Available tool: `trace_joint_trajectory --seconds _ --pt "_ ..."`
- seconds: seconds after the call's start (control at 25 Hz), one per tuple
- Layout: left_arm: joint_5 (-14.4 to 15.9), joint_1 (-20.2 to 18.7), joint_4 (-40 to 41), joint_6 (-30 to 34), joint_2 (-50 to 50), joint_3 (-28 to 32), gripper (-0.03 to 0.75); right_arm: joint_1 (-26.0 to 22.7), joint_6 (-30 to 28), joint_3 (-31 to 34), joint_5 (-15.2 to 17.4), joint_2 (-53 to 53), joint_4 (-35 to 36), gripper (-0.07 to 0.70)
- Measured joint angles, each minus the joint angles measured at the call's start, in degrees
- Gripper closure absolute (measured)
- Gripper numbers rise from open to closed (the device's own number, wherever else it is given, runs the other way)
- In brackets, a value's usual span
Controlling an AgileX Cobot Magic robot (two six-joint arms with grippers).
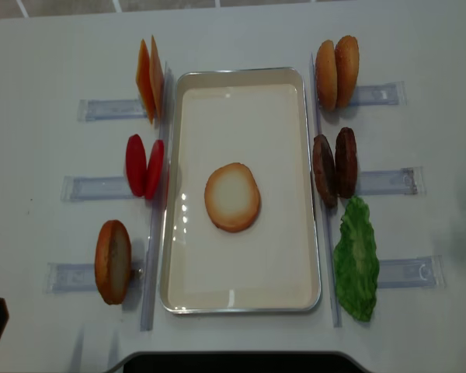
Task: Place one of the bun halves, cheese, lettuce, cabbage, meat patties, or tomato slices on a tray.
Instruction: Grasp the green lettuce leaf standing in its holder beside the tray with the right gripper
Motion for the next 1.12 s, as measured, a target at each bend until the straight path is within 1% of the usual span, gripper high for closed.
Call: trace_joint_trajectory --seconds 0.08,0.16,0.32,0.4,0.52,0.64,0.84,0.92,1.12 --pt "0.0 0.0 0.0 0.0 0.0 0.0 0.244 2.4 2.1 -0.1 0.2 0.4 0.9 0.23" --pt "0.0 0.0 0.0 0.0 0.0 0.0 0.244 6.7 5.1 -0.1 0.4 0.5 1.0 0.23" --pt "0.0 0.0 0.0 0.0 0.0 0.0 0.244 19.7 14.8 -0.2 0.5 2.2 0.8 0.23" --pt "0.0 0.0 0.0 0.0 0.0 0.0 0.244 26.3 19.8 -0.2 0.4 4.2 -0.4 0.23" --pt "0.0 0.0 0.0 0.0 0.0 0.0 0.244 32.7 25.1 -0.2 -0.5 7.3 -1.8 0.23" --pt "0.0 0.0 0.0 0.0 0.0 0.0 0.244 34.8 27.1 -0.2 -2.2 9.0 -1.7 0.23" --pt "0.0 0.0 0.0 0.0 0.0 0.0 0.244 34.9 27.9 -0.2 -5.6 10.6 0.0 0.23" --pt "0.0 0.0 0.0 0.0 0.0 0.0 0.244 34.9 27.9 -0.2 -6.4 11.0 0.7 0.23" --pt "0.0 0.0 0.0 0.0 0.0 0.0 0.244 34.9 27.8 -0.2 -7.3 13.0 0.7 0.236"
